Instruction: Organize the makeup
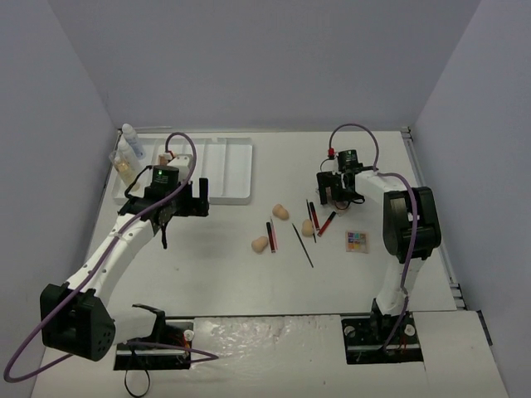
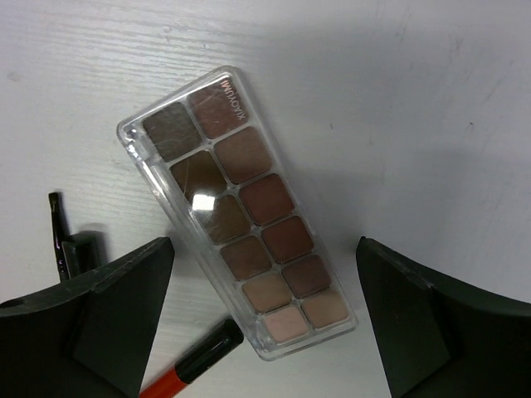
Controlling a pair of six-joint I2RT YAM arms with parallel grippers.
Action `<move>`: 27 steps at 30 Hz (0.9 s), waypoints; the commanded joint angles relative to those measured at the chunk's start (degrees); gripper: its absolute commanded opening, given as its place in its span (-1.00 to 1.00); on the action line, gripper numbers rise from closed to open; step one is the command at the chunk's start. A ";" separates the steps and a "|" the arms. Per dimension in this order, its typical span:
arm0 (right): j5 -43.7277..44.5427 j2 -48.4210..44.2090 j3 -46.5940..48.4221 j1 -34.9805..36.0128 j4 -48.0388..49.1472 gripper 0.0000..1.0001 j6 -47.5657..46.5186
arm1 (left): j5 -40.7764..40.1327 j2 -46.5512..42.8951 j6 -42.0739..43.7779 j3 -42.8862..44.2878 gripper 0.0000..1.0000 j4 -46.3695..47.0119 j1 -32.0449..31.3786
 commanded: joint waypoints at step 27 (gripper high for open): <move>-4.94 -12.86 8.45 11.30 0.10 -0.80 -7.01 | 11.53 2.69 -10.74 13.92 0.94 -0.52 -0.94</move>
